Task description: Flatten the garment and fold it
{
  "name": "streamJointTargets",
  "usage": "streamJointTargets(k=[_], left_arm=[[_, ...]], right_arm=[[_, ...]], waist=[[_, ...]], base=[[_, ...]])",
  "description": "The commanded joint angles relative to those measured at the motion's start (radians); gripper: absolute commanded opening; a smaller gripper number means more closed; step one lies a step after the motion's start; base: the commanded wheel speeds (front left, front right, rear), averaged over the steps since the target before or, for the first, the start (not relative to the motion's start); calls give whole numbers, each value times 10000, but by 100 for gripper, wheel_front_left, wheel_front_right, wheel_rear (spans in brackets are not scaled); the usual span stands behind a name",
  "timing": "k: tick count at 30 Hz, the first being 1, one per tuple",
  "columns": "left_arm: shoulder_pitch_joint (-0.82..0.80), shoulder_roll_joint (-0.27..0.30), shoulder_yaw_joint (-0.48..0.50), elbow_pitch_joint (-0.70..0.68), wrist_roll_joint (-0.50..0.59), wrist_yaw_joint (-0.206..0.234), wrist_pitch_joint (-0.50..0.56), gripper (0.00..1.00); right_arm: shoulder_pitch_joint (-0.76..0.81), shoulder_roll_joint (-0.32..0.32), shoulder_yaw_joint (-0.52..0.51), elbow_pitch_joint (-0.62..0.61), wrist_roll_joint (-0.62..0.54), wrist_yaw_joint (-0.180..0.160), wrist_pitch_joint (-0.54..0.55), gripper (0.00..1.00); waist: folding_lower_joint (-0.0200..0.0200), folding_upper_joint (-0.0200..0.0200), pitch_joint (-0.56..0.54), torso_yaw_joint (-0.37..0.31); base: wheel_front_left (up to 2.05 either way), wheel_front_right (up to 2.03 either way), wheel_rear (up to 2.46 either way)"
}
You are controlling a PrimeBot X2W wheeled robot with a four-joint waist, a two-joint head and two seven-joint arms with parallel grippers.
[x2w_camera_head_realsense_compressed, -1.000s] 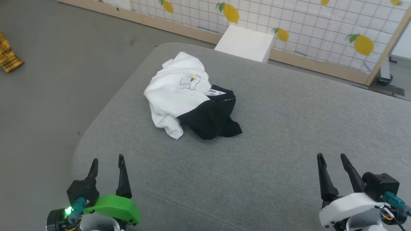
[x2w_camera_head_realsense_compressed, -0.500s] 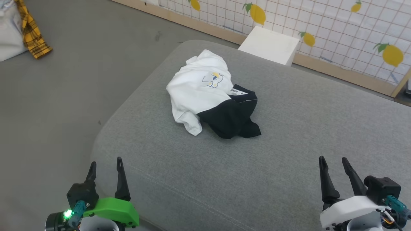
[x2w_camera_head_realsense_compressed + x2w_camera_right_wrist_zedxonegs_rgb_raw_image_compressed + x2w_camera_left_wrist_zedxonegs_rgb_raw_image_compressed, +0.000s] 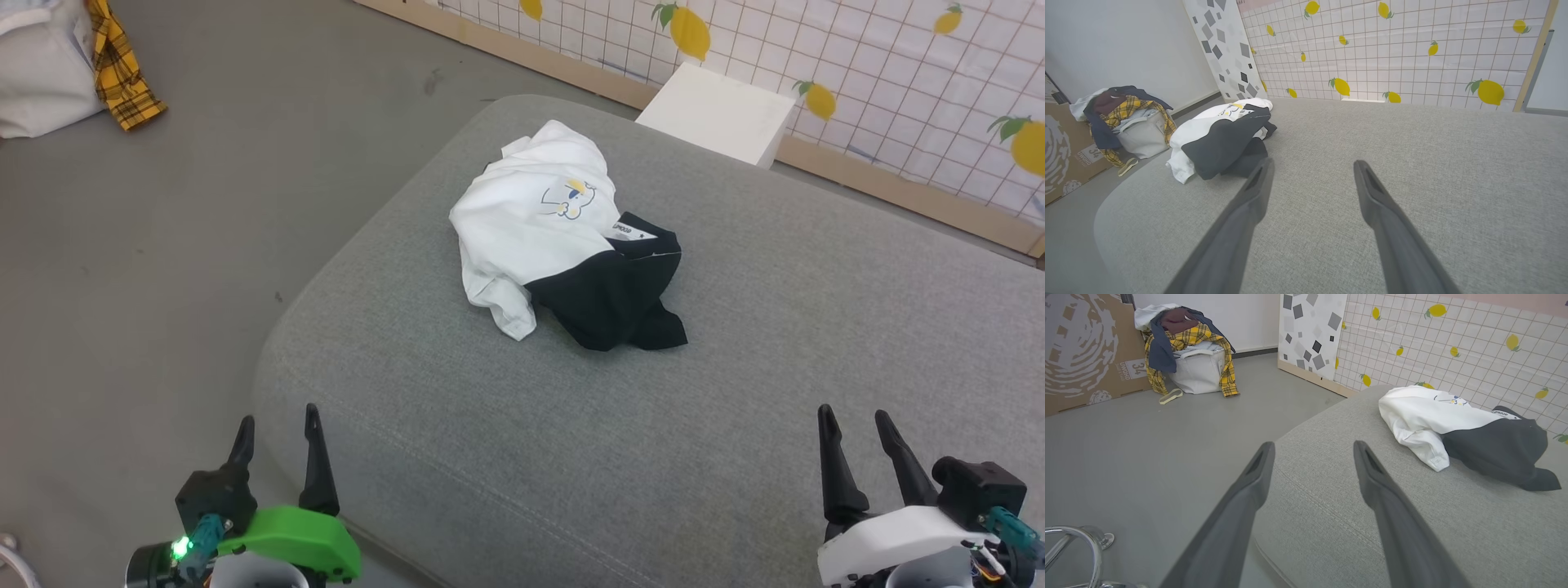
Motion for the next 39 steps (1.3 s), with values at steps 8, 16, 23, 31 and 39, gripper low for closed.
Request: streamJointTargets(k=[8, 16, 23, 31, 39], left_arm=[[-1907, 210, -280, 401, -792, -745, 318, 100], [-5383, 908, -347, 2086, -1889, -1878, 2202, 100], [-8047, 1735, -234, 3973, -2668, -2114, 5199, 100], [-9375, 2199, -246, 4984, -3150, -1640, 8290, 100], [-9165, 2330, -398, 4973, -3246, -865, 10204, 100]], right_arm=[[-205, -6, -129, 201, -40, -14, -274, 100], [-800, -6, -380, -70, -399, -15, -261, 100], [-1333, -6, -615, -594, -549, -15, -112, 100], [-1630, -6, -847, -774, -525, -15, -188, 100], [-1790, -6, -962, -884, -491, -15, -263, 100]], waist=[[0, 0, 464, -459], [0, 0, 1793, -1678], [0, 0, 3234, -3254], [0, 0, 4276, -4284], [0, 0, 4876, -4459]], base=[[0, 0, 0], [0, 0, 0], [0, 0, 0], [0, 0, 0], [0, 0, 0]])
